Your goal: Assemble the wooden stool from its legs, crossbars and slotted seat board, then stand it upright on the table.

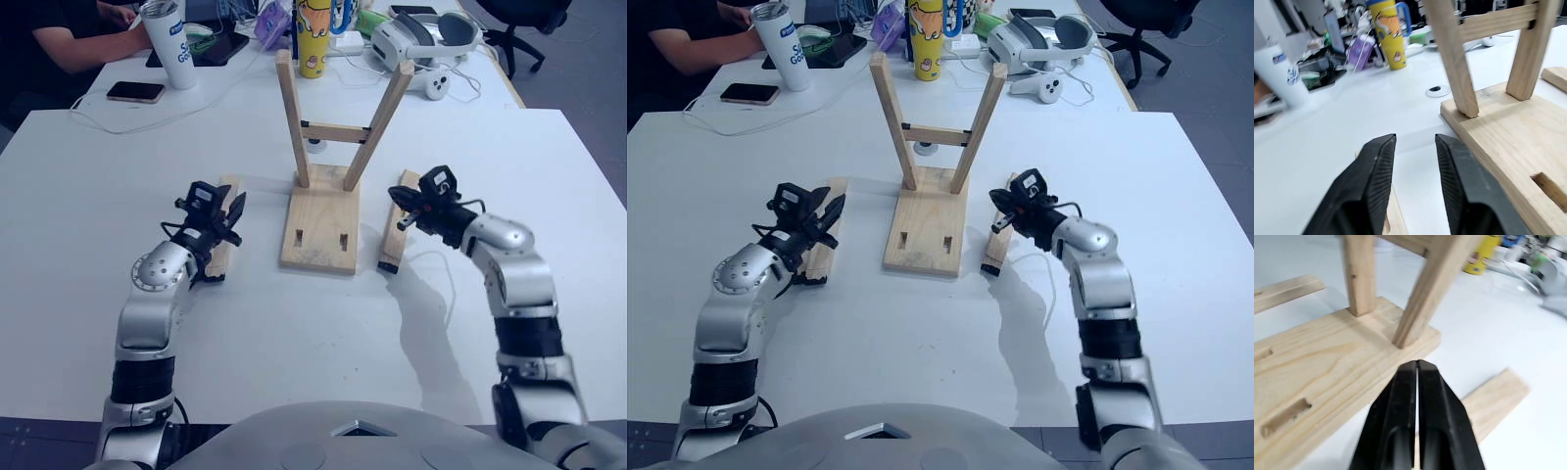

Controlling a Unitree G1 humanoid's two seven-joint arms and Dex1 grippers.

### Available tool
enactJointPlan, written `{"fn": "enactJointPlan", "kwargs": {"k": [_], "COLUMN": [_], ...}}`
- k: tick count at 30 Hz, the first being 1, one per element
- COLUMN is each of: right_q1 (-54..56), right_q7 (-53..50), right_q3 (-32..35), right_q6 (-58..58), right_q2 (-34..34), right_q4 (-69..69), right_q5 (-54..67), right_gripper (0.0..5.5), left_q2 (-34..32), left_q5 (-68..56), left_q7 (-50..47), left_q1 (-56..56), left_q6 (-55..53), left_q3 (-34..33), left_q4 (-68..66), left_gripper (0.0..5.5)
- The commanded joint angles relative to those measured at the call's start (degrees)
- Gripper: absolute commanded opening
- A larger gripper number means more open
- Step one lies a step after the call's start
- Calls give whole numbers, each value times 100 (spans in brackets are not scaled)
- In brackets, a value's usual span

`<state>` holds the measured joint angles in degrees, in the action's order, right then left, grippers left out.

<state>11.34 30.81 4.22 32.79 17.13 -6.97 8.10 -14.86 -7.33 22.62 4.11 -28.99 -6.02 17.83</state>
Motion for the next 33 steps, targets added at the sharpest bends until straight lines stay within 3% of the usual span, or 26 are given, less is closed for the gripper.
{"fn": "enactJointPlan", "kwargs": {"k": [1,9,12,33], "right_q1": [-374,-408,-317,-319], "right_q7": [-935,-904,-904,-1190], "right_q3": [53,350,269,-26], "right_q6": [136,95,166,-41], "right_q2": [-397,-560,-491,-654], "right_q4": [-198,-354,-320,34], "right_q5": [-216,489,567,598], "right_gripper": [20,122,166,166], "left_q2": [-57,-44,-230,-839], "left_q5": [-292,-598,-515,-238], "left_q7": [-244,-447,-400,-115], "left_q1": [293,-221,-381,-317], "left_q6": [-182,-269,-258,-257], "left_q3": [-516,-1041,-970,-389], "left_q4": [-107,-611,-674,-1321], "left_gripper": [210,316,319,319]}}
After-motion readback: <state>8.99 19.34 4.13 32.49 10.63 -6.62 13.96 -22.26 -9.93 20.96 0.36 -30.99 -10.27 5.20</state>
